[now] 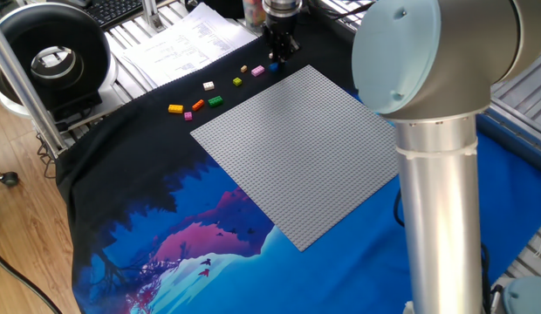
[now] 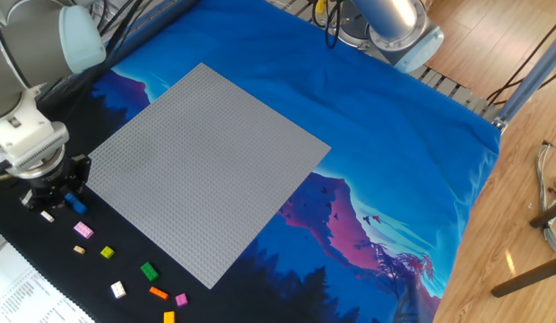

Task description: Build with small Lego blocks

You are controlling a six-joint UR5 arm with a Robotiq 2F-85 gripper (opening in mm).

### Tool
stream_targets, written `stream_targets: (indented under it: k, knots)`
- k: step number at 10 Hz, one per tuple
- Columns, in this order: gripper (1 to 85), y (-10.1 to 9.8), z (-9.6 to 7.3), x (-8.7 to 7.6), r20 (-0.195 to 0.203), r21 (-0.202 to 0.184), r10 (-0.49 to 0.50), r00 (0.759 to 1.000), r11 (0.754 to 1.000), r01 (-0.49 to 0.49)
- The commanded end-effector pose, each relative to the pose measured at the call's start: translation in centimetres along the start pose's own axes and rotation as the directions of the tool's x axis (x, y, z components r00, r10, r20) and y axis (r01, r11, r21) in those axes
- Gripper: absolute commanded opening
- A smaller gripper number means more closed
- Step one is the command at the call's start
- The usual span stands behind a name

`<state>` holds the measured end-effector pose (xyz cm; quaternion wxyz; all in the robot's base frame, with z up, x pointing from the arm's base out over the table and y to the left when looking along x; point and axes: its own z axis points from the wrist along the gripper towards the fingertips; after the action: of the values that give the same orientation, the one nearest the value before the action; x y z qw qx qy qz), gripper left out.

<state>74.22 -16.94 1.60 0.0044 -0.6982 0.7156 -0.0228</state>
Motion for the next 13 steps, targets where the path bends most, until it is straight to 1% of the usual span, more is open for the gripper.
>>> stream_targets:
  k: [1,4,5,7,10,11,12,13]
  knots:
    - [20.0,1.2,-0.7,-0.1,0.029,-0.010,0.021,0.999,1.000,-0.021]
    - [20.3,2.4,-0.7,-0.6,0.028,-0.003,0.053,0.998,0.999,-0.053]
    - [20.3,2.6,-0.5,-0.9,0.037,-0.004,0.060,0.998,0.998,-0.060]
    - [20.7,3.2,-0.4,-0.9,0.031,-0.002,0.067,0.997,0.998,-0.067]
    - [20.7,4.3,1.0,-1.0,0.052,0.004,0.086,0.995,0.996,-0.087]
    - [21.0,4.4,1.2,-0.7,0.046,0.005,0.085,0.995,0.996,-0.085]
    - [20.3,4.5,1.2,-0.3,0.027,0.001,0.087,0.996,0.996,-0.087]
    - [16.3,3.7,1.2,-0.4,0.033,0.031,0.079,0.996,0.996,-0.080]
